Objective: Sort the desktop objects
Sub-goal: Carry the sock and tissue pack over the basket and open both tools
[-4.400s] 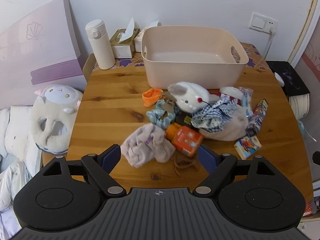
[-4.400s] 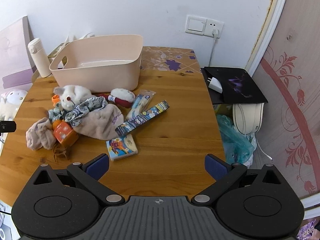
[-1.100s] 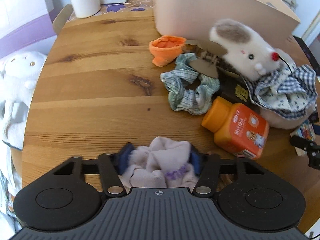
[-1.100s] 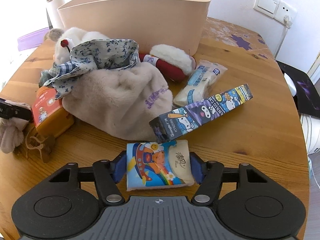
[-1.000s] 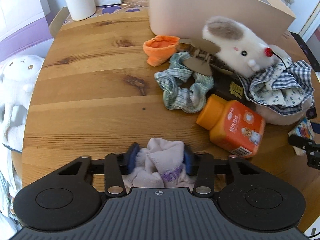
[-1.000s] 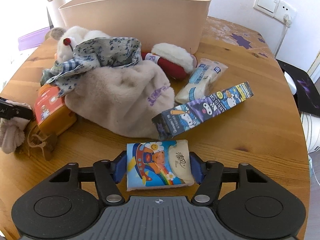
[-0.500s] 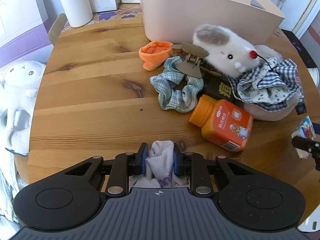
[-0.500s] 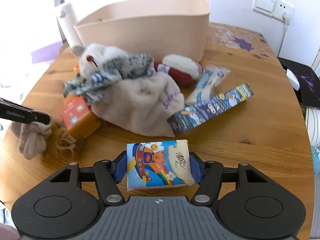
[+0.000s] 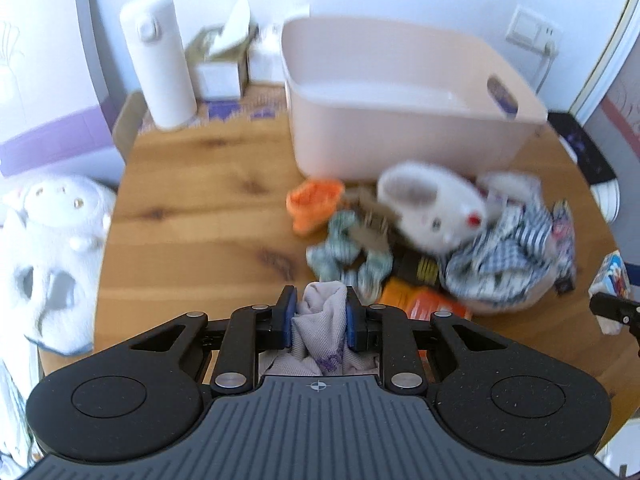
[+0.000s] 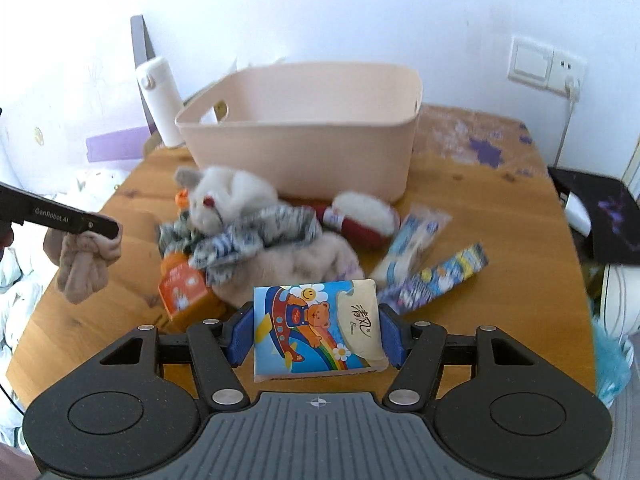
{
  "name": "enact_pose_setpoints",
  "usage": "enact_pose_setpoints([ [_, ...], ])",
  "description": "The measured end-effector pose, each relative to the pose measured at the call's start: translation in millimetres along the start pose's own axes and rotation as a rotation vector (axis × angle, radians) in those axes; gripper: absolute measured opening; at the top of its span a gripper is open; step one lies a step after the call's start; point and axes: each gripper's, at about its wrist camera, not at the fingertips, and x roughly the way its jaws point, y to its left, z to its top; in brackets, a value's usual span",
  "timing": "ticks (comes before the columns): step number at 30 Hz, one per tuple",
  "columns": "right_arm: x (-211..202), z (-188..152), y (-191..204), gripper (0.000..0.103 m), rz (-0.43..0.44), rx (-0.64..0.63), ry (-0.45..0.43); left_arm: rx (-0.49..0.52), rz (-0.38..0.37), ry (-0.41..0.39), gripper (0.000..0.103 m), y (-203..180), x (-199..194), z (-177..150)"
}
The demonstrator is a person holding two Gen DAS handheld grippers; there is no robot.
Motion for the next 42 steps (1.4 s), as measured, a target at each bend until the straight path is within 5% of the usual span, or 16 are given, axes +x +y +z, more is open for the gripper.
enact_pose_setpoints([
  [24,13.7,110.3,-56.3,0.061,-0.077,-0.067,-0.171,0.037,-0.061,-0.31,0.023,-45.1,-25.7,139.3],
  [42,68.7,180.9,-77.5,0.061,-0.03,-0.078,-0.16,0.117,-0.032,-0.244,0.023,-90.9,46.2,192.2],
])
